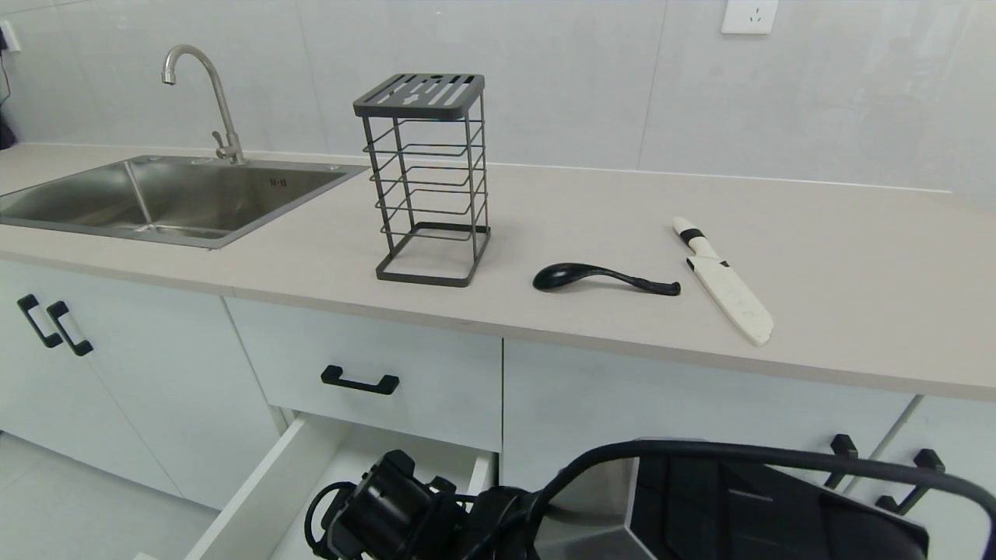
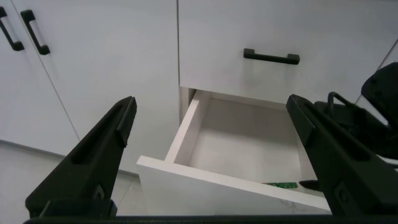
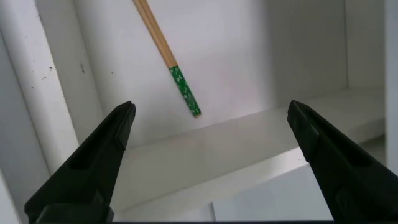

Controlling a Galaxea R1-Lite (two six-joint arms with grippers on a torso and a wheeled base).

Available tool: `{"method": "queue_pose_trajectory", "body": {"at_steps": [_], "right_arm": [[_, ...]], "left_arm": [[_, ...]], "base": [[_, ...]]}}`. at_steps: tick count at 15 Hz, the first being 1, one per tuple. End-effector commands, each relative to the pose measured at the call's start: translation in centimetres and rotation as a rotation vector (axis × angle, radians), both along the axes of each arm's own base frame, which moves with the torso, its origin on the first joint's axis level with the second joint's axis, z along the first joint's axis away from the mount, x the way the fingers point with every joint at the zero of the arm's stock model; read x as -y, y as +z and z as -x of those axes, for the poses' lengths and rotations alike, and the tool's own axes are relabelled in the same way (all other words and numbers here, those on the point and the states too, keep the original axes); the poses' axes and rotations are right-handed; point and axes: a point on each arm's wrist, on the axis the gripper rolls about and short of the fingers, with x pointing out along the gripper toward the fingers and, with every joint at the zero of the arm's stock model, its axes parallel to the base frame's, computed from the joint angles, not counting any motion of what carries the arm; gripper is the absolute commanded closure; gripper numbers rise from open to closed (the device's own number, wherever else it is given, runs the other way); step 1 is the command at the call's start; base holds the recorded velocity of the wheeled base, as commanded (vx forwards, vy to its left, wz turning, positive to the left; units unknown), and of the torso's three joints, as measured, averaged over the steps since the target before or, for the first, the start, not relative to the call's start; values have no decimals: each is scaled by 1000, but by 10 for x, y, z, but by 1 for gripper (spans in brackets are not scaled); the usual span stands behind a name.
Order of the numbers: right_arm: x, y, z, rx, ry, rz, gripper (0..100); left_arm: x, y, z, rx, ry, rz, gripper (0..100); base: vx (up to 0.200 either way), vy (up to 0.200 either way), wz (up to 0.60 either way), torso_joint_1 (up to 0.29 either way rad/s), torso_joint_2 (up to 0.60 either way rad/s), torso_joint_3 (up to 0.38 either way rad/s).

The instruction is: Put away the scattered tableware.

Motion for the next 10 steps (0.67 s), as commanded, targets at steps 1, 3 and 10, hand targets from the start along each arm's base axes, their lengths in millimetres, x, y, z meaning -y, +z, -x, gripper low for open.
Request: {"method": "queue_pose_trajectory", "body": {"at_steps": [1,3,10], "right_arm": [[4,51,-3,53,-18,-82,0],[9,75,0,82,-22,-118,0],[34,167,38,162,24,-273,0]], "left_arm": [[0,0,0,-1,0,1,0],[0,0,0,-1,0,1,0],[0,0,0,-1,0,1,0]], "base": [[0,0,0,0,0,0],[0,0,0,0,0,0],[0,0,0,0,0,0]]}}
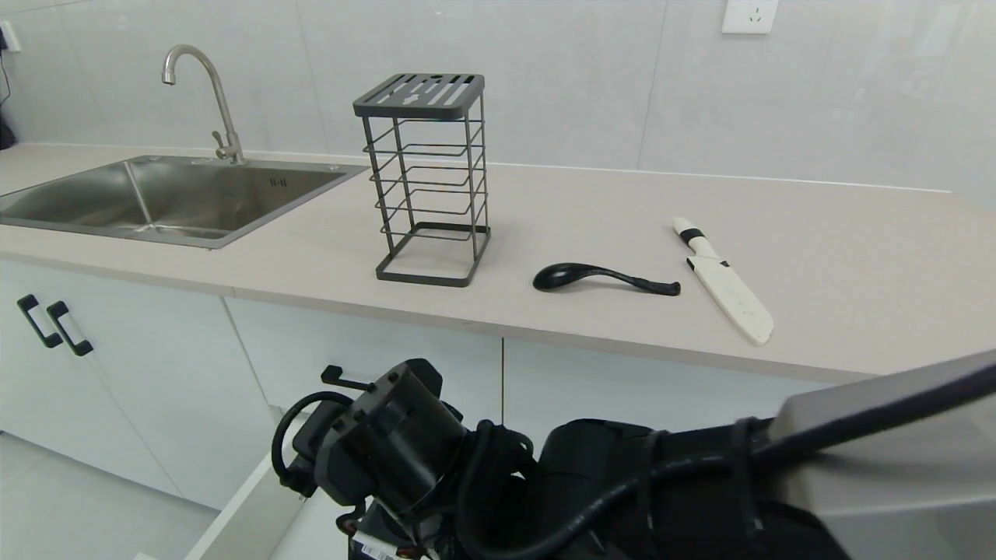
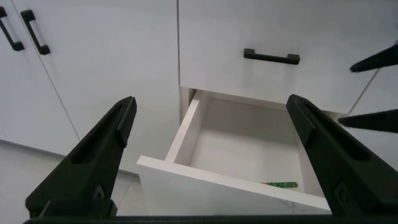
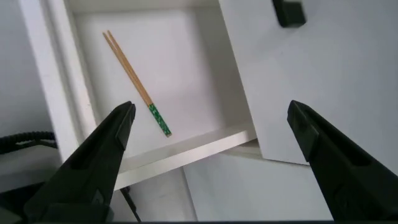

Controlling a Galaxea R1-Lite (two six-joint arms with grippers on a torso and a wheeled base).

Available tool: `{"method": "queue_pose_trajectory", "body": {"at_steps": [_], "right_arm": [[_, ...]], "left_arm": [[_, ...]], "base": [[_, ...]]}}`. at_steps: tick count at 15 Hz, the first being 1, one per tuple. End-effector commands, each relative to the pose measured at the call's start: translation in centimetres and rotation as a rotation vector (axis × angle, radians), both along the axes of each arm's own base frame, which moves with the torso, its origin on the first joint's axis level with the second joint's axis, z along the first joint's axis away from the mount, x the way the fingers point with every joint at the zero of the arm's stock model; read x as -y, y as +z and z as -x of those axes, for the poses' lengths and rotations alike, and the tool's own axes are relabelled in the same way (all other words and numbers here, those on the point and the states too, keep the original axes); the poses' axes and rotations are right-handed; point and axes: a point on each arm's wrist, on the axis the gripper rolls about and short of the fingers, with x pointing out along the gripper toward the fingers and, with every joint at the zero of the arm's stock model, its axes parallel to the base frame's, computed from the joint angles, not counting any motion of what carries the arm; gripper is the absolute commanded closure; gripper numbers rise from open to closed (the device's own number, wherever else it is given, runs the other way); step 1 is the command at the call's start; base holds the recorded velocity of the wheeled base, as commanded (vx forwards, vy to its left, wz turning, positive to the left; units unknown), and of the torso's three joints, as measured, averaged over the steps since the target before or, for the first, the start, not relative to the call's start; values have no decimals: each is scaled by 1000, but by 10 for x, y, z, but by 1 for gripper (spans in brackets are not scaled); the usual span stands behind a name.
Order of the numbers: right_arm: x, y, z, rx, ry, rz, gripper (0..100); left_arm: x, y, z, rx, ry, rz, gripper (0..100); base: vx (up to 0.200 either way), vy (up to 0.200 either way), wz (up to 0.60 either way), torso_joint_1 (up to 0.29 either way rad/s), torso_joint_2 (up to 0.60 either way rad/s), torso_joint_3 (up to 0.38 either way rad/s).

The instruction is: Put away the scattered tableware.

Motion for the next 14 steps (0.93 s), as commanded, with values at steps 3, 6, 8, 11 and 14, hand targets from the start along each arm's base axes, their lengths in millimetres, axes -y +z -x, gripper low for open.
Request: {"method": "queue_pose_trajectory", "body": {"at_steps": [3,6,8,11,14], "right_arm": [[53,95,49,79,56,-178,0],[110,139,75,129,54,-283,0],[142,156,81,162,21,-333,0],[190,177,50,220,-167,-377,0],[208,172,28,192,-225,-349,0]], "left_arm": [[0,0,0,-1,0,1,0],[0,0,0,-1,0,1,0],[0,0,0,-1,0,1,0],[0,0,0,-1,0,1,0],[0,0,0,-1,0,1,0]], "base": [[0,0,0,0,0,0],[0,0,0,0,0,0],[0,0,0,0,0,0],[0,0,0,0,0,0],[0,0,0,0,0,0]]}}
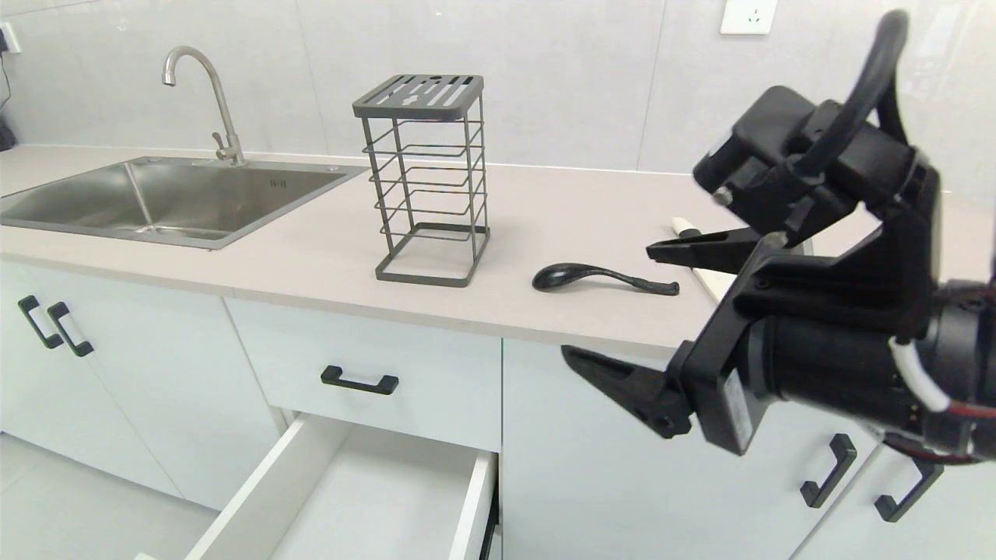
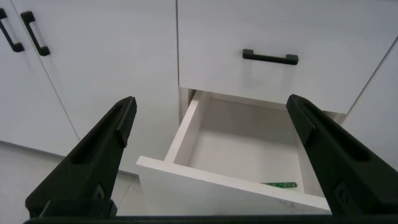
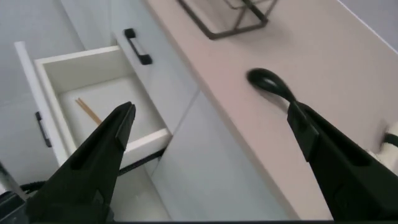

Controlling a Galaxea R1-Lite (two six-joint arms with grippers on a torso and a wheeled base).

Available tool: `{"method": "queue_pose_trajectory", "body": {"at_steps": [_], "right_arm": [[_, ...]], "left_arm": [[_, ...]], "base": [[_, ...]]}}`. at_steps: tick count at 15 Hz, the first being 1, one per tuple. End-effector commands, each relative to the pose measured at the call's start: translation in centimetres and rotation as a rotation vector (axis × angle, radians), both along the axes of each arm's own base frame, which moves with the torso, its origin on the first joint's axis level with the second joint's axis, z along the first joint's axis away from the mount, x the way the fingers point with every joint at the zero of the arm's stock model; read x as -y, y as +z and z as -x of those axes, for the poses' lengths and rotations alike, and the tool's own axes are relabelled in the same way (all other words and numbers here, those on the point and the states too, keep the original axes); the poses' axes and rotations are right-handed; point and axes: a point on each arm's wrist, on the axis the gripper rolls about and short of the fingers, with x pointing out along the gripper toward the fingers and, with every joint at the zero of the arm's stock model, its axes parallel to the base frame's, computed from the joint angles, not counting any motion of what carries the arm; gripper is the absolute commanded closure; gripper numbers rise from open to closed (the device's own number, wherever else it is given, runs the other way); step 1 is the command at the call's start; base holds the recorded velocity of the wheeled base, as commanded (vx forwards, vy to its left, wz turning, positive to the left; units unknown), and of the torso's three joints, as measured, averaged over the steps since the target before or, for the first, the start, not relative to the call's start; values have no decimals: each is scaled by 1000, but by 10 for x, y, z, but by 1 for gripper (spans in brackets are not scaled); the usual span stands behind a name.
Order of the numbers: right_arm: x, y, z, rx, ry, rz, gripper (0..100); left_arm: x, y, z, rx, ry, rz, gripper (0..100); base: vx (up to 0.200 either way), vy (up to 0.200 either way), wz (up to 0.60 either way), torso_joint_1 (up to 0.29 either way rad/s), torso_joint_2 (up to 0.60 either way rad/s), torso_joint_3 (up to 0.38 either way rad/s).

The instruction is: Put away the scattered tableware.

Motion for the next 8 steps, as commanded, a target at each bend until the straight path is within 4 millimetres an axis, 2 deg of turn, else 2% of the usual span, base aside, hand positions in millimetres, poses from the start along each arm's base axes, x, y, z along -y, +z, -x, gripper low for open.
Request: {"method": "queue_pose_trajectory", "body": {"at_steps": [1,8], "right_arm": [[20,7,-8,6,-43,-26,0],[15,-24,-51,-35,-140,117,0]], "left_arm": [[0,0,0,-1,0,1,0],[0,0,0,-1,0,1,0]], "base": [[0,0,0,0,0,0],[0,0,0,0,0,0]]}}
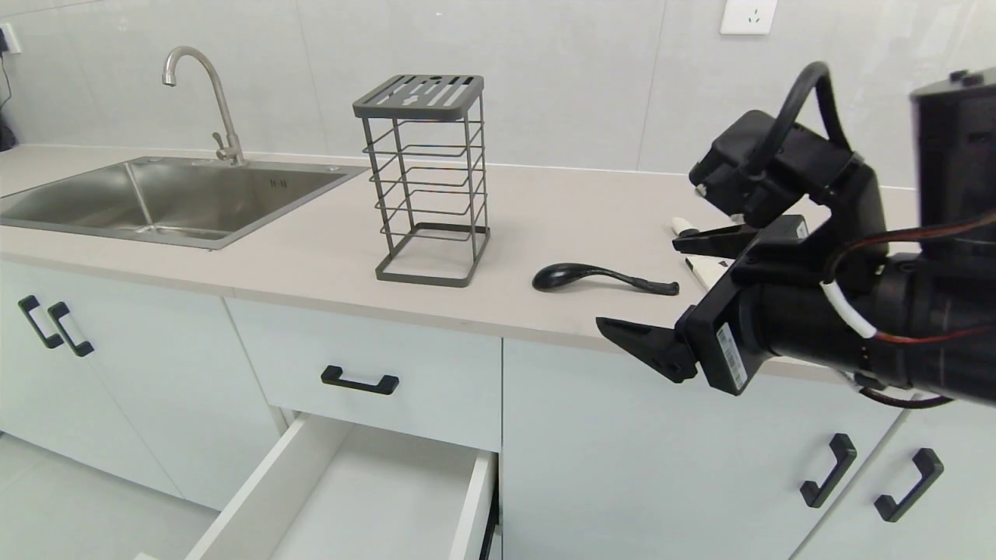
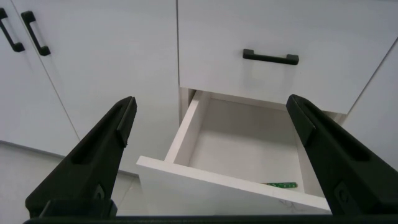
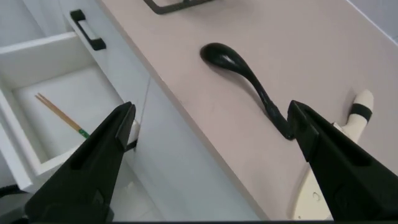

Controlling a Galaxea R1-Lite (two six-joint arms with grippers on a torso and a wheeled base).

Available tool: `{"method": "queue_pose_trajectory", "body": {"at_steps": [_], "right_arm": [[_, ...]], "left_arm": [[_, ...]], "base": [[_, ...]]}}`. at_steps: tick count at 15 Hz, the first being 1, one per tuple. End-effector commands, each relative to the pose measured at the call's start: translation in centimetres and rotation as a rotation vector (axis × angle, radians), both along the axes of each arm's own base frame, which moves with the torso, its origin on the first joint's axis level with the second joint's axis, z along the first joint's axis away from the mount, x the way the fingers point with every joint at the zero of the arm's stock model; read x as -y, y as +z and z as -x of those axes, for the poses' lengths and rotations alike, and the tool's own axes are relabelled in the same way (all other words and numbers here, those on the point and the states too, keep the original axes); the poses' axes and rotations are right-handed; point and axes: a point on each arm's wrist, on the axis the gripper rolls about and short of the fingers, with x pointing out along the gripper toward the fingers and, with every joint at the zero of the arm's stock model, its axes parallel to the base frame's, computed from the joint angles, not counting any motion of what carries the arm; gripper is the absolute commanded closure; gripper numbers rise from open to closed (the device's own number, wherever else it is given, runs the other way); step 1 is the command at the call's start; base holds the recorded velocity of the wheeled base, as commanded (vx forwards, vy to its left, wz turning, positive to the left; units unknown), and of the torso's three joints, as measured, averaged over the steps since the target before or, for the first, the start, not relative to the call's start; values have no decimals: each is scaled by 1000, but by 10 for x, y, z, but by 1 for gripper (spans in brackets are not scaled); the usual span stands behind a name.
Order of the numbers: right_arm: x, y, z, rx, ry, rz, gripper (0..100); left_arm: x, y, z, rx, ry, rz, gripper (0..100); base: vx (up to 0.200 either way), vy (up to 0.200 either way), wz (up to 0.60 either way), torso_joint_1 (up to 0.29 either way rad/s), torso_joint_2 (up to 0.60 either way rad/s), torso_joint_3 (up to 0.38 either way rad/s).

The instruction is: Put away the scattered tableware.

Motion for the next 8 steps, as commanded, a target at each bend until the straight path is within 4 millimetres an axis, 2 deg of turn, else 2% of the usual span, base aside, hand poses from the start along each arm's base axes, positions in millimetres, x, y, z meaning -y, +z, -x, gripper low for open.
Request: {"method": "queue_pose_trajectory", "body": {"at_steps": [1,3,5,8], "right_arm": [[-3,-16,-19,-28,-30,66,0],[1,-24,-36,-81,6,59,0],[12,-25,-57,-100,159,44,0],[14,-24,-83,-78,124,62,0]], "left_arm": [[0,0,0,-1,1,0,0],[0,0,0,-1,1,0,0],[0,0,0,-1,1,0,0],[0,0,0,-1,1,0,0]], "base": [[0,0,0,0,0,0],[0,0,0,0,0,0],[0,0,0,0,0,0],[0,0,0,0,0,0]]}}
